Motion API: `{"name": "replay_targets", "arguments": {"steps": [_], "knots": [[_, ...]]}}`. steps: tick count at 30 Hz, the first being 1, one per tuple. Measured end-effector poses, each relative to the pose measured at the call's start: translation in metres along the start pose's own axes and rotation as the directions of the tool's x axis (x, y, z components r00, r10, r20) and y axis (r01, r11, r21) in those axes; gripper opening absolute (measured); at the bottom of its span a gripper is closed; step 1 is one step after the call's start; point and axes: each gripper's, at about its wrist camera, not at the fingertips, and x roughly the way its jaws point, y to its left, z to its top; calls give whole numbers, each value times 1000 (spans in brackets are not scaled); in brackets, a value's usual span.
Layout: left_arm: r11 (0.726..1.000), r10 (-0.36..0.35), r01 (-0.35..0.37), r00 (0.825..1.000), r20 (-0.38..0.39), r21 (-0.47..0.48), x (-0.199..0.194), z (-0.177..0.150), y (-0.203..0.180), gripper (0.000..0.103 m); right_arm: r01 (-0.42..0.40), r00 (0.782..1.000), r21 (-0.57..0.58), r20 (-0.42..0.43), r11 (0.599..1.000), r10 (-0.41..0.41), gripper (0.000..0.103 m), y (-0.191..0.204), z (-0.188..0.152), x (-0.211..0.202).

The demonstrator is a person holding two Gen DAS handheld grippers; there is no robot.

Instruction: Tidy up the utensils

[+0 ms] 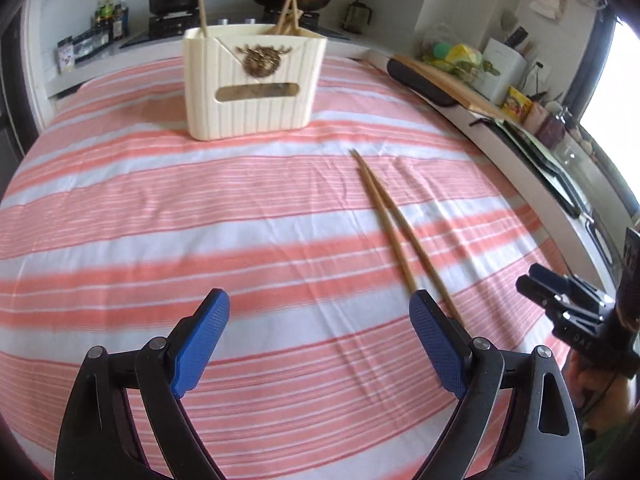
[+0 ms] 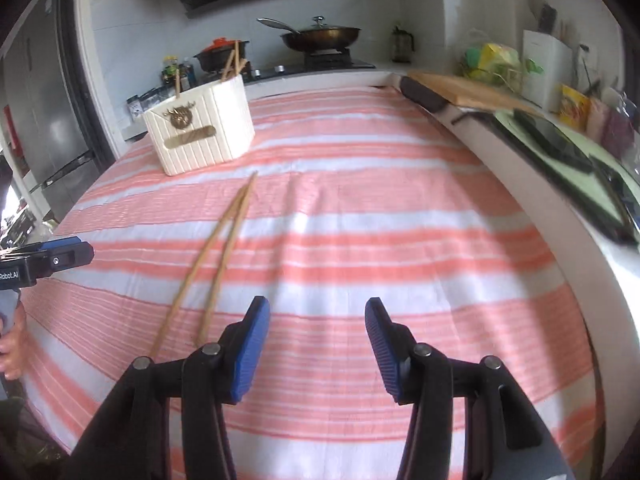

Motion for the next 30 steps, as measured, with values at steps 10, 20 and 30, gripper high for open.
{"name": "replay_targets", "arguments": {"steps": [10, 20, 30], "knots": [[996, 68, -65, 996, -56, 66, 69, 17, -45, 92, -16, 999, 19, 43, 1000, 15, 51, 0, -18, -3], [978, 174, -173, 985, 3, 118, 87, 21, -50, 41, -55, 998, 16, 29, 998, 54, 51, 3, -12, -1], [978, 209, -209, 978, 7, 29, 69, 16, -10, 5, -127, 991, -133, -52, 983, 121, 51, 59, 17, 24]]}}
